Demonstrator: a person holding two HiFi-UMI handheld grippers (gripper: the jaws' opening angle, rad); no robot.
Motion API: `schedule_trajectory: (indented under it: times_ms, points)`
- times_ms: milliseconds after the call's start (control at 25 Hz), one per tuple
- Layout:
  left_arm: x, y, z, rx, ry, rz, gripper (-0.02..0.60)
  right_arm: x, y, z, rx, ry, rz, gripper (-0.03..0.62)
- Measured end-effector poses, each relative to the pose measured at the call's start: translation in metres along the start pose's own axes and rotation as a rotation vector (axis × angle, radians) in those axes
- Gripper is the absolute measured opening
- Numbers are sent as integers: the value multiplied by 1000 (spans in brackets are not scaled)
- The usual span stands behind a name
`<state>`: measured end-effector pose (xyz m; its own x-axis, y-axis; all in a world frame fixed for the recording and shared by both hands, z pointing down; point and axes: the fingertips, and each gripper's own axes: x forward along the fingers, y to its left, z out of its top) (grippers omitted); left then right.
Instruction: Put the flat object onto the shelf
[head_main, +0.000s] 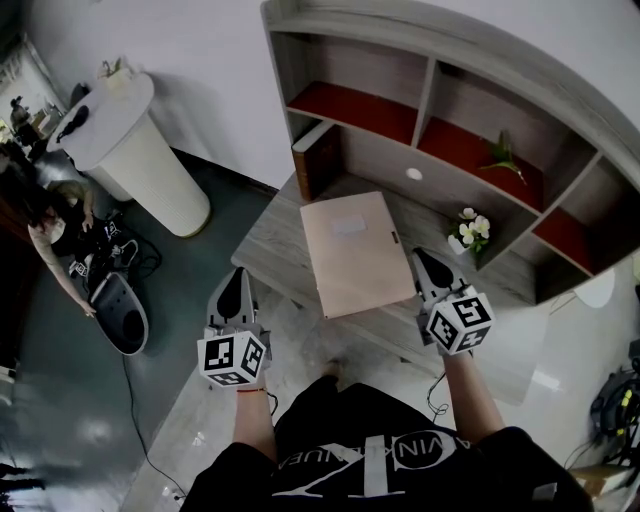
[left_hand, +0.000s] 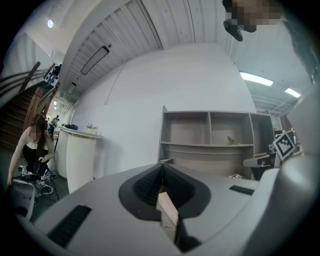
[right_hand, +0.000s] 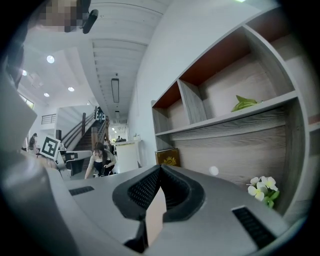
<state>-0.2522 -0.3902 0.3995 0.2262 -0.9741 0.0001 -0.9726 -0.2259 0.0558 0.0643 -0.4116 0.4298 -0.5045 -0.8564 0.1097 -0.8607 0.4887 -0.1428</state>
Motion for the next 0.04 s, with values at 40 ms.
schedule_trajectory:
  times_ms: [40]
  points:
    - [1, 0, -1, -1, 1, 0, 6, 1, -1, -1, 1, 2, 1, 9]
